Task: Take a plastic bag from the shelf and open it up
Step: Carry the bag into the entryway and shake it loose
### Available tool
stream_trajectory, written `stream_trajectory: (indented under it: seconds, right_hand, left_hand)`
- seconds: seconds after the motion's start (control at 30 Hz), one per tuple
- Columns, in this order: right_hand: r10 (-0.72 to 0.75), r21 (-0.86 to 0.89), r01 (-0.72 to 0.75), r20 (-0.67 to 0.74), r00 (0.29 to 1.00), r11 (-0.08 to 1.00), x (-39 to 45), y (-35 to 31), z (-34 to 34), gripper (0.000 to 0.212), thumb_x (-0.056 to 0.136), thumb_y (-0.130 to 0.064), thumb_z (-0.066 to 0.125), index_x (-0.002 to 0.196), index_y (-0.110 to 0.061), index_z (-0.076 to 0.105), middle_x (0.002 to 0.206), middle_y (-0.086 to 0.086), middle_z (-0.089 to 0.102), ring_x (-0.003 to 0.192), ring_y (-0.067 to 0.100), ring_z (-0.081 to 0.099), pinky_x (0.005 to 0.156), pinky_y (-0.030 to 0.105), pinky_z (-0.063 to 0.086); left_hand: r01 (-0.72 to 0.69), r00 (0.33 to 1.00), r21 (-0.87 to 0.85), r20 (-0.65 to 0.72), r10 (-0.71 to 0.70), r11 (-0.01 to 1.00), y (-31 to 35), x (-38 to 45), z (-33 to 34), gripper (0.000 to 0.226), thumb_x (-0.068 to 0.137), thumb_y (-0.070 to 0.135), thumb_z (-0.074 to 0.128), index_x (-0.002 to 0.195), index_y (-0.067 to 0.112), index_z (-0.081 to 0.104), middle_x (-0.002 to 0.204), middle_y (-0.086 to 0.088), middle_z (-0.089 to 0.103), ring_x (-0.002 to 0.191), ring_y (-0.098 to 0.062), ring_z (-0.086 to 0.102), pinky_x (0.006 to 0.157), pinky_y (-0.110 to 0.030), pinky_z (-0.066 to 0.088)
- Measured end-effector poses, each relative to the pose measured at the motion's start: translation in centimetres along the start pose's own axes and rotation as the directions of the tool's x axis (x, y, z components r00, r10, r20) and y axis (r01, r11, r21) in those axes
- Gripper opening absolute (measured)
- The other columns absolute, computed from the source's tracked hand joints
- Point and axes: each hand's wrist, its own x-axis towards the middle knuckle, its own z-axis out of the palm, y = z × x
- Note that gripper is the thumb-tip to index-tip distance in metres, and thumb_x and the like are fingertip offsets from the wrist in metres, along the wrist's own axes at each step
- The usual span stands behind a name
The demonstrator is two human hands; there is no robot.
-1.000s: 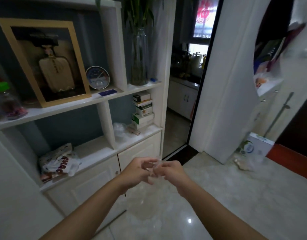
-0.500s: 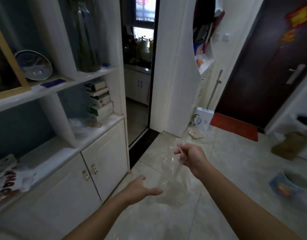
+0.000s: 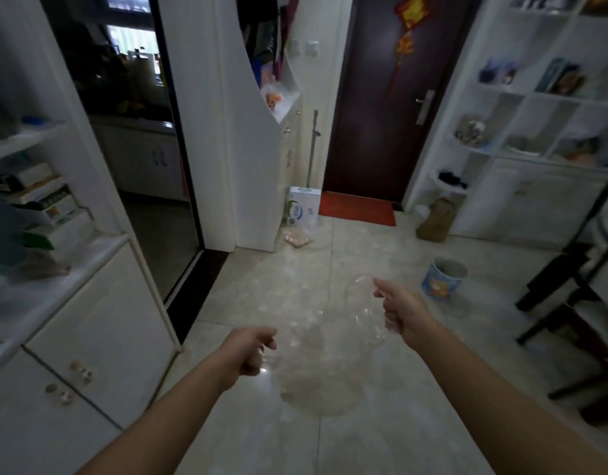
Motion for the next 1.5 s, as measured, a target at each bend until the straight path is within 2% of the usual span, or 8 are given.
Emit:
stream_trajectory:
  seconds: [0.17,0.37,0.5,0.67,0.87,1.0,1.23,1.5]
  right_hand:
    - [0.015,-0.108,-0.02,-0.043,0.999,0.994,1.2,3.2,-6.7,0.02,0.073,-0.01,0.08,0.068,-0.01,0.061,0.051,0.001,0.035,0.035,0.01,0.026,0.034,0.016,0.02]
    - [0.29,-0.098,-0.291,-0.02,0.957,0.952,3.5,7.3,-13.8,0.037,0.089,-0.024,0.066,0.056,-0.015,0.05,0.034,-0.004,0.042,0.023,0.005,0.03,0.031,0.01,0.019]
    - [0.326,-0.07,-0.321,0.09,0.941,0.945,5.2,7.6,-17.5,0.032,0.09,-0.028,0.064,0.062,-0.019,0.052,0.046,-0.003,0.055,0.035,0.007,0.046,0.036,0.016,0.029]
    - [0.366,0.029,-0.384,0.244,0.898,0.923,7.5,6.1,-21.0,0.019,0.091,-0.019,0.058,0.072,-0.021,0.059,0.059,-0.007,0.065,0.045,0.002,0.057,0.043,0.018,0.032]
    - [0.351,0.07,-0.37,0.193,0.916,0.926,11.7,5.3,-22.7,0.01,0.09,-0.019,0.06,0.079,-0.019,0.059,0.071,-0.002,0.063,0.061,0.01,0.06,0.061,0.026,0.038]
    - [0.296,0.117,-0.306,0.091,0.951,0.945,16.0,4.1,-22.8,0.005,0.087,-0.016,0.064,0.088,-0.012,0.062,0.06,0.003,0.056,0.043,0.013,0.05,0.05,0.023,0.04]
    - [0.203,0.019,-0.202,-0.085,0.976,0.979,25.6,-0.2,-22.6,0.011,0.089,-0.02,0.065,0.084,-0.012,0.058,0.054,0.003,0.041,0.032,0.01,0.025,0.033,0.015,0.02]
    - [0.089,-0.028,-0.098,-0.229,0.969,0.995,34.3,-6.0,-22.8,0.029,0.091,-0.035,0.058,0.081,-0.008,0.063,0.055,0.004,0.042,0.039,0.013,0.029,0.037,0.019,0.021]
  left_hand:
    - [0.139,0.981,-0.336,0.176,-0.083,0.932,2.9,0.1,2.5,0.027,0.079,0.017,0.067,0.059,0.014,0.05,0.041,0.003,0.04,0.029,-0.007,0.037,0.033,-0.012,0.032]
    - [0.185,0.962,-0.603,0.271,-0.019,0.776,4.1,0.6,9.4,0.023,0.079,0.013,0.062,0.058,0.006,0.069,0.063,-0.013,0.071,0.059,-0.024,0.071,0.058,-0.035,0.061]
    - [0.229,0.954,-0.558,0.293,-0.069,0.797,3.9,1.8,15.3,0.013,0.087,0.008,0.052,0.088,0.006,0.065,0.033,0.003,0.039,0.027,-0.009,0.04,0.031,-0.014,0.039]
    - [0.253,0.928,-0.428,0.36,-0.093,0.867,3.1,3.8,20.6,0.023,0.095,0.009,0.043,0.11,0.008,0.06,0.034,0.006,0.023,0.033,-0.009,0.011,0.035,-0.02,0.011]
    - [0.228,0.94,-0.319,0.317,-0.123,0.92,5.0,7.0,25.3,0.025,0.094,0.011,0.046,0.117,0.008,0.055,0.048,-0.003,0.047,0.029,-0.007,0.027,0.03,-0.015,0.02]
    - [0.167,0.942,-0.238,0.327,-0.083,0.957,8.1,10.6,27.8,0.018,0.095,0.009,0.046,0.111,0.014,0.054,0.055,-0.009,0.062,0.035,-0.01,0.043,0.029,-0.016,0.028]
    - [0.084,0.897,-0.113,0.442,-0.025,0.99,15.3,19.5,30.9,0.027,0.095,0.012,0.046,0.119,0.022,0.053,0.054,-0.004,0.048,0.034,-0.006,0.027,0.032,-0.017,0.017]
    - [-0.03,0.925,0.042,0.38,0.012,0.999,23.3,27.2,33.2,0.039,0.102,0.034,0.038,0.113,0.005,0.062,0.045,0.002,0.033,0.036,-0.009,0.022,0.034,-0.018,0.016]
